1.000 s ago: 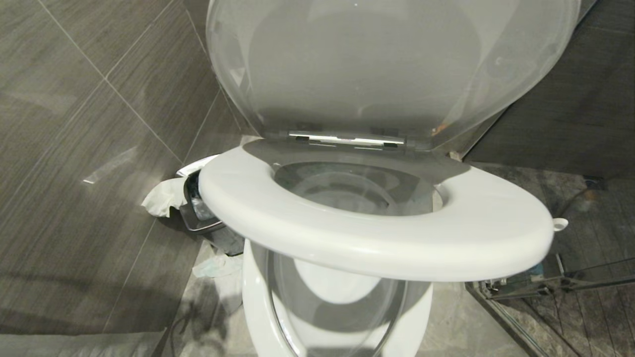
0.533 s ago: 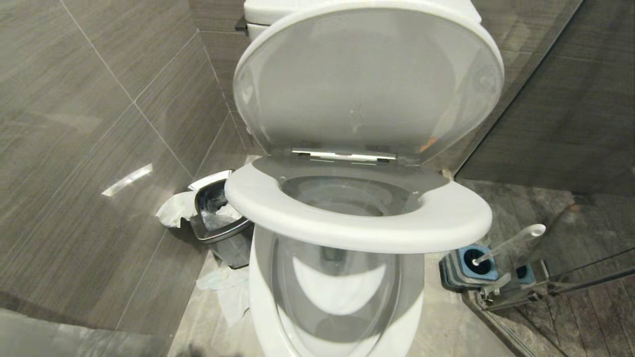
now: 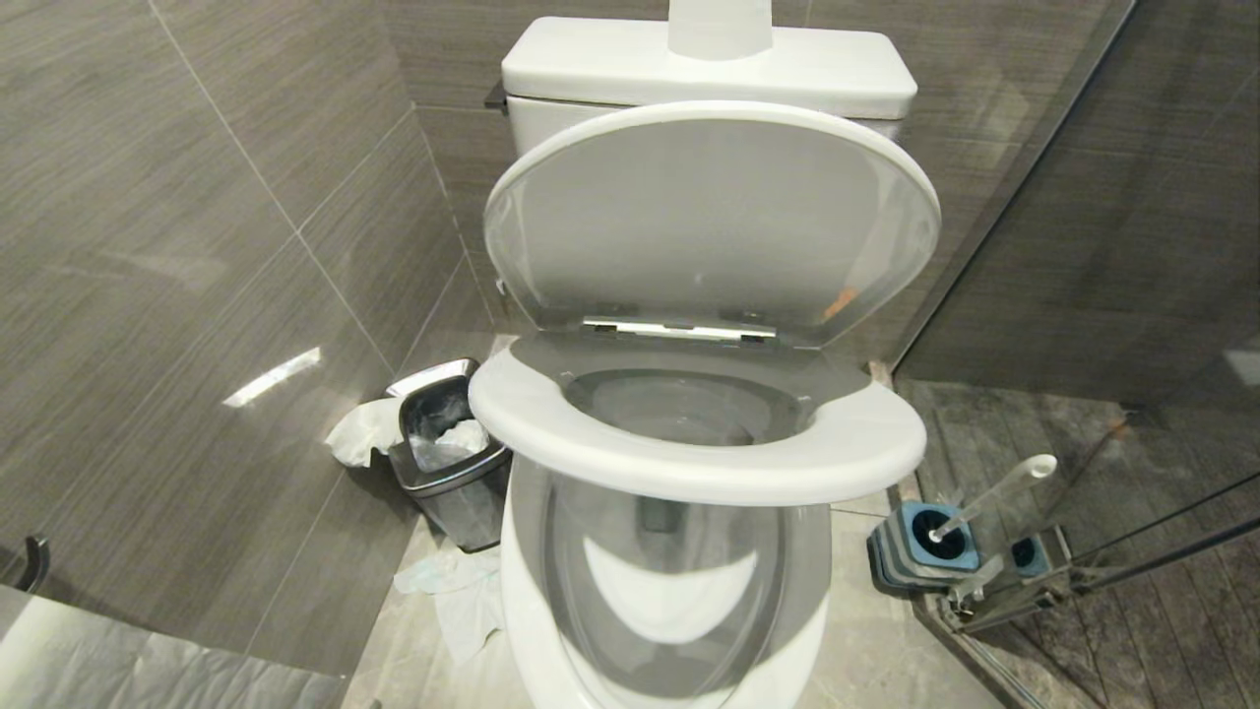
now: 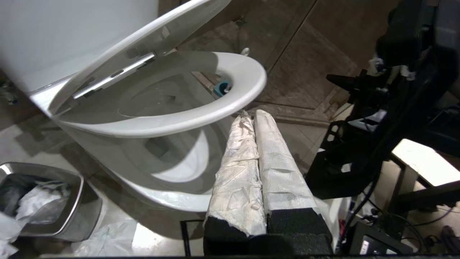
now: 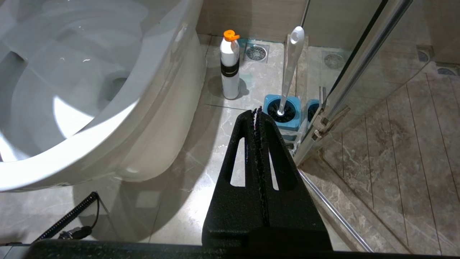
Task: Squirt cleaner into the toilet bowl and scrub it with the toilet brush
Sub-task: Close the toilet lid
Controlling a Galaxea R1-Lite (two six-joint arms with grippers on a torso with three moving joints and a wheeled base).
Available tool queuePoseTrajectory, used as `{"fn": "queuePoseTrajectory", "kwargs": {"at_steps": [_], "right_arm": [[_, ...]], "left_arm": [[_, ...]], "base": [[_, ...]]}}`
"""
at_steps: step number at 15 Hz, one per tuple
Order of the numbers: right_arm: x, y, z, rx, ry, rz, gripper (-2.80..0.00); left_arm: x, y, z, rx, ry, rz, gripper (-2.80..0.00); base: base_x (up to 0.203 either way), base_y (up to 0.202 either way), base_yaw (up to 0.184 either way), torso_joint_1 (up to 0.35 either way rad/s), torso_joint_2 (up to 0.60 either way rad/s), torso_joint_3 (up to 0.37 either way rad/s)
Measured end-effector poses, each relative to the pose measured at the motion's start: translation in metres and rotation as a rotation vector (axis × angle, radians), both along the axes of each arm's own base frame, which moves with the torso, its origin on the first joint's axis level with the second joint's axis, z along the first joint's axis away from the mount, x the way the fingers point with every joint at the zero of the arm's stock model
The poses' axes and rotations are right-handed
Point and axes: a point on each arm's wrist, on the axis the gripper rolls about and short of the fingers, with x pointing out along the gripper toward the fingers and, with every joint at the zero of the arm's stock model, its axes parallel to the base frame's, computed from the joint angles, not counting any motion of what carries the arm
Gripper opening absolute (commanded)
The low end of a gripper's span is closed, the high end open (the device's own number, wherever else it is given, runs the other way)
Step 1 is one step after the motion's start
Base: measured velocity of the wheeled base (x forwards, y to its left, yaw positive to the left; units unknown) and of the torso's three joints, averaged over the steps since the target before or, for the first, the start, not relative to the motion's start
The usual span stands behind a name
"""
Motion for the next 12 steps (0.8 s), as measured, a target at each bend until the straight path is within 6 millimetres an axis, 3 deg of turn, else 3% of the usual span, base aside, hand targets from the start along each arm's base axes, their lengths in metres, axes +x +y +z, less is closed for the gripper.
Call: {"fn": "queuePoseTrajectory", "kwargs": {"at_steps": [4,7,12], "right_arm": [[0.0,0.0,0.0,0.0,-0.001,0.0,-2.8],[0.0,0.0,0.0,0.0,0.0,0.0,-2.8],[0.0,0.0,0.0,0.0,0.0,0.0,-2.8]], "left_arm": [[0.018,-0.002,0.0,0.138,-0.11,0.206,-2.8],[0.05,-0.011,0.013,0.275,-0.315,0.399,-2.8],[0.097,-0.062,0.023,0.33,-0.477,0.378,-2.8]], "base": [[0.0,0.0,0.0,0.0,0.0,0.0],[0.0,0.0,0.0,0.0,0.0,0.0],[0.0,0.0,0.0,0.0,0.0,0.0]]}}
